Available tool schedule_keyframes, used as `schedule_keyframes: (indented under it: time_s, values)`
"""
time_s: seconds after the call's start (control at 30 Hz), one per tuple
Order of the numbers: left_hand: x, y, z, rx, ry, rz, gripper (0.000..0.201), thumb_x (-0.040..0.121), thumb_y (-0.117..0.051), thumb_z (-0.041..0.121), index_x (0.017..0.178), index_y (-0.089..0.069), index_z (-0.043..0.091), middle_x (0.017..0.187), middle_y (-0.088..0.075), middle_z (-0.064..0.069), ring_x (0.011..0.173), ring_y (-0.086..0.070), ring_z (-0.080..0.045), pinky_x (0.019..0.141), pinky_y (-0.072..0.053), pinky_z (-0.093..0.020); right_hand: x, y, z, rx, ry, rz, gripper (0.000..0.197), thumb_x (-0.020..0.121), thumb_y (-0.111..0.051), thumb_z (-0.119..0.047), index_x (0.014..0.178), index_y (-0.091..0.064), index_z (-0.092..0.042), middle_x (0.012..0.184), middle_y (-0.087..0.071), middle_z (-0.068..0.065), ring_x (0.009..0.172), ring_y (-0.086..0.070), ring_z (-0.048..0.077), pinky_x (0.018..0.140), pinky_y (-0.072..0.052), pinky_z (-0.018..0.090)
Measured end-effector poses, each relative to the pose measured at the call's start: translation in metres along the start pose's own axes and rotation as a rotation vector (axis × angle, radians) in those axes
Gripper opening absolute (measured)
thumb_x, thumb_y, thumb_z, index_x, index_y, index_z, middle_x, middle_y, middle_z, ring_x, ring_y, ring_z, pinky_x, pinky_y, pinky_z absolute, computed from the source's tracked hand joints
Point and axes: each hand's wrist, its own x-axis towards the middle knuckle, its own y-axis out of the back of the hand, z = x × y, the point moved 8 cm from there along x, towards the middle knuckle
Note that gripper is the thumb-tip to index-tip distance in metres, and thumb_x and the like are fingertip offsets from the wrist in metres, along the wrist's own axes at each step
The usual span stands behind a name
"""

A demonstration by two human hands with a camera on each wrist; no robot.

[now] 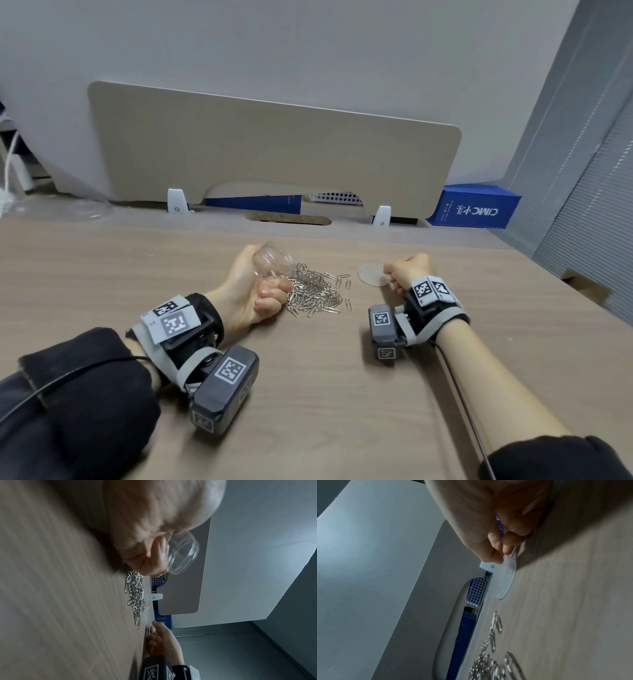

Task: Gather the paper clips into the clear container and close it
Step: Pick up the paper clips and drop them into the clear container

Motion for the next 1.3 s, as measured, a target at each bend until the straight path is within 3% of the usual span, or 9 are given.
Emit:
schedule_keyframes:
  time_s: [0.1,0.2,0.27,0.43,0.67,0.77,0.9,1.07,1.3]
  values:
    - [0.0,0.0,0.001,0.006,-0.008,0.001,0.038,0.09,-0.034,0.045,0.076,-0.041,0.011,0.066,-0.032,-0.002,0.033,-0.025,-0.007,0.028,-0.014,-0.008,-0.009,0.01,-0.027,0.096,0.147,0.124,0.01,0.08,-0.059,-0.016,0.076,-0.067,-0.01,0.075,-0.067,0.009,0.067,-0.06,0.025,0.071,-0.058,0.04]
    - [0.0,0.002,0.003,0.004,-0.02,0.015,0.039,0.09,-0.035,0.045,0.073,-0.042,0.011,0.063,-0.034,-0.003,0.032,-0.025,-0.007,0.029,-0.014,-0.008,-0.022,-0.019,-0.057,0.3,0.223,-0.079,0.016,0.087,-0.054,-0.007,0.078,-0.068,-0.003,0.077,-0.063,0.012,0.062,-0.055,0.019,0.054,-0.051,0.03]
    - [0.0,0.003,0.003,-0.004,-0.022,0.021,0.04,0.09,-0.034,0.047,0.073,-0.042,0.011,0.064,-0.033,-0.003,0.032,-0.025,-0.007,0.03,-0.014,-0.008,-0.031,-0.049,-0.064,0.269,0.213,-0.261,0.017,0.09,-0.055,-0.009,0.078,-0.066,-0.005,0.091,-0.066,0.018,0.072,-0.055,0.019,0.064,-0.05,0.029]
    - [-0.001,0.004,0.003,-0.005,-0.031,0.046,0.041,0.09,-0.035,0.048,0.075,-0.041,0.011,0.064,-0.035,-0.003,0.032,-0.024,-0.007,0.03,-0.014,-0.008,-0.043,-0.074,-0.06,0.135,0.27,-0.432,0.044,0.099,-0.049,-0.032,0.122,-0.06,0.004,0.125,-0.063,0.012,0.102,-0.061,0.018,0.099,-0.044,0.032]
    - [-0.001,0.003,0.002,0.01,-0.027,0.062,0.041,0.09,-0.035,0.047,0.077,-0.044,0.009,0.061,-0.039,-0.005,0.033,-0.024,-0.007,0.027,-0.015,-0.009,-0.067,-0.097,-0.068,0.276,0.286,-0.583,0.05,0.102,-0.039,-0.038,0.131,-0.054,0.001,0.133,-0.059,0.009,0.118,-0.057,0.019,0.1,-0.039,0.026]
    - [-0.003,0.005,0.003,0.001,-0.024,0.07,0.042,0.09,-0.035,0.046,0.076,-0.045,0.008,0.06,-0.039,-0.005,0.033,-0.025,-0.008,0.028,-0.016,-0.008,-0.057,-0.075,-0.071,0.366,0.29,-0.423,0.035,0.102,-0.044,-0.029,0.113,-0.064,-0.003,0.116,-0.067,0.009,0.104,-0.062,0.017,0.087,-0.047,0.023]
    - [-0.004,0.005,0.004,-0.01,-0.029,0.074,0.044,0.091,-0.033,0.047,0.079,-0.046,0.007,0.062,-0.039,-0.005,0.033,-0.025,-0.007,0.028,-0.016,-0.008,-0.046,-0.038,-0.047,0.277,0.057,-0.325,0.016,0.09,-0.051,-0.006,0.081,-0.063,0.0,0.069,-0.059,0.01,0.047,-0.052,0.017,0.043,-0.046,0.024]
    - [-0.005,0.005,0.003,-0.004,-0.022,0.077,0.045,0.091,-0.034,0.048,0.08,-0.046,0.007,0.063,-0.039,-0.005,0.034,-0.025,-0.007,0.027,-0.017,-0.01,-0.074,-0.058,-0.039,-0.04,-0.03,-0.612,0.026,0.091,-0.052,-0.017,0.074,-0.065,-0.003,0.062,-0.064,0.009,0.051,-0.052,0.014,0.053,-0.048,0.021]
    - [-0.005,0.008,0.008,0.012,-0.08,0.114,0.048,0.095,-0.033,0.046,0.082,-0.054,0.006,0.051,-0.049,-0.005,0.033,-0.027,-0.008,0.03,-0.016,-0.012,-0.08,-0.085,-0.071,0.172,0.097,-0.559,0.018,0.091,-0.054,-0.008,0.081,-0.065,0.003,0.06,-0.063,0.011,0.048,-0.049,0.015,0.046,-0.046,0.023]
